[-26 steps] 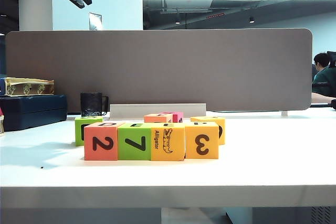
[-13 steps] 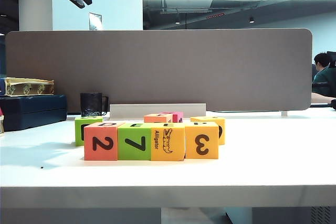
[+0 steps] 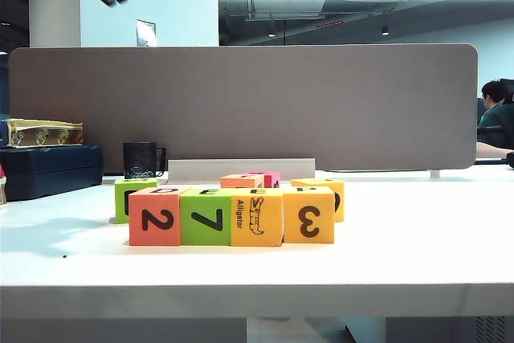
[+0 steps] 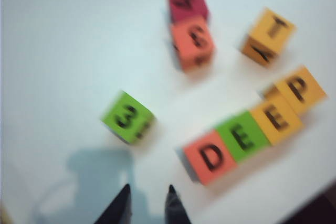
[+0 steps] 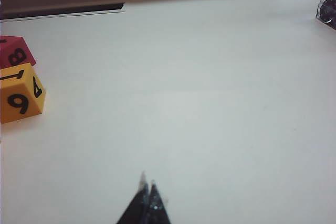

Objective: Select the appropriate blocks from the scattered letter blocks on the table and arrange them in a row to spell out "DEEP".

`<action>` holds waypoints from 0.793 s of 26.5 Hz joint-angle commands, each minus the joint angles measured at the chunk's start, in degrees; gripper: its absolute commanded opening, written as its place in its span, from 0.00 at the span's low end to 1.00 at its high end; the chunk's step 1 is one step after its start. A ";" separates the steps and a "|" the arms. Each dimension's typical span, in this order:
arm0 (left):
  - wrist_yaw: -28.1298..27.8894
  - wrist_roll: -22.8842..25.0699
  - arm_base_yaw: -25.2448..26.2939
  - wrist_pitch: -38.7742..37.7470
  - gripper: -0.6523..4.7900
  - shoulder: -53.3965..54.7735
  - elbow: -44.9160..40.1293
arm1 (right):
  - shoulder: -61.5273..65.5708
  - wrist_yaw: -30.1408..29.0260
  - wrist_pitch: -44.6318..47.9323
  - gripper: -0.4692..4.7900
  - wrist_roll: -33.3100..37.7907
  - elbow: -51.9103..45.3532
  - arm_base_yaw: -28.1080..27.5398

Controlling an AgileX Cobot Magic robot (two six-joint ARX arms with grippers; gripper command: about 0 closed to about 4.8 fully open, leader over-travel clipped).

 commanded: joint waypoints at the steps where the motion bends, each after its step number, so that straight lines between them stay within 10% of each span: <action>1: -1.57 0.57 2.56 16.33 0.27 -7.48 -7.26 | -0.70 0.22 0.42 0.09 0.02 -0.15 0.02; 21: -1.40 -3.58 21.38 39.58 0.27 -54.05 -61.99 | -0.70 0.24 0.39 0.09 0.00 -0.15 0.04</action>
